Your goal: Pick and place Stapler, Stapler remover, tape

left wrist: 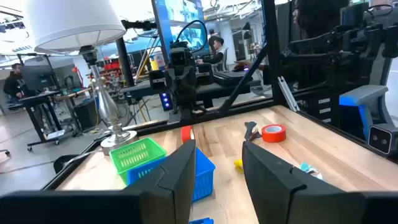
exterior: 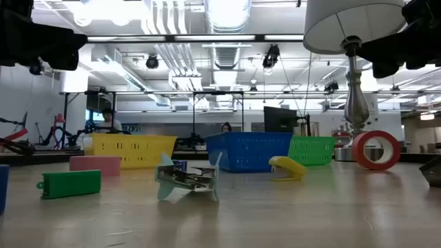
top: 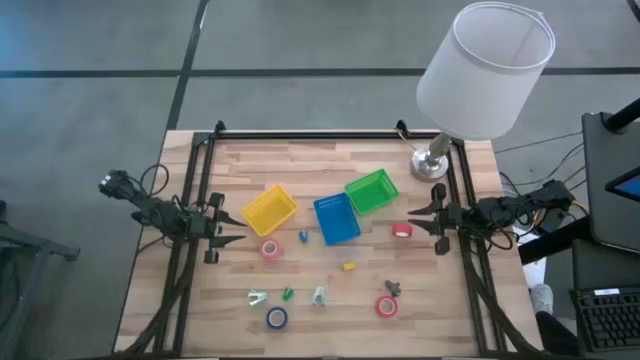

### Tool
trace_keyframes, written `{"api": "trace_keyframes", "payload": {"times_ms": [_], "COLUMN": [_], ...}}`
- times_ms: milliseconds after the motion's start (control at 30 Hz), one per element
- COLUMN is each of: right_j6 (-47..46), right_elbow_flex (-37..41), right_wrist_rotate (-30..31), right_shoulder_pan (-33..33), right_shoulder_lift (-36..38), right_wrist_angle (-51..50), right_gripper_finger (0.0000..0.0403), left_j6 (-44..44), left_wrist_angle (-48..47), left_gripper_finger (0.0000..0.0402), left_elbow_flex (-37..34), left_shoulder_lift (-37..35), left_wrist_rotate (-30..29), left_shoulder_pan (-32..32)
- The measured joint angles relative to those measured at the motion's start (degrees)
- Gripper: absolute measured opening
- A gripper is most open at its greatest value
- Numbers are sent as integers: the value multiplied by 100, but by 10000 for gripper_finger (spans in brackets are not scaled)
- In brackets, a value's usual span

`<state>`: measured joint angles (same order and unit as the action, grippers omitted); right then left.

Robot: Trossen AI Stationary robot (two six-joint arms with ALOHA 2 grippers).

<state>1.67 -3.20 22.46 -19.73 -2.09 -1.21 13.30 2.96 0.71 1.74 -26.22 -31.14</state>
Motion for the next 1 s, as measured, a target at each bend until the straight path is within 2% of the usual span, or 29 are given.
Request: {"api": "trace_keyframes", "payload": {"times_ms": [300,700,1000], "right_j6": [0,-12,-7], "right_elbow_flex": [0,0,0], "right_wrist_rotate": [0,1,0], "right_shoulder_pan": [0,0,2], "right_shoulder_lift": [0,1,1], "right_wrist_angle": [0,0,0], "right_gripper_finger": [68,86,85], "left_j6": [0,2,2], "left_wrist_angle": [0,0,0], "left_gripper_finger": [136,136,136], "left_elbow_flex": [2,0,2], "left_shoulder_lift": [0,0,0], "left_wrist_rotate": [0,0,0], "left_shoulder_pan": [0,-2,-2]}}
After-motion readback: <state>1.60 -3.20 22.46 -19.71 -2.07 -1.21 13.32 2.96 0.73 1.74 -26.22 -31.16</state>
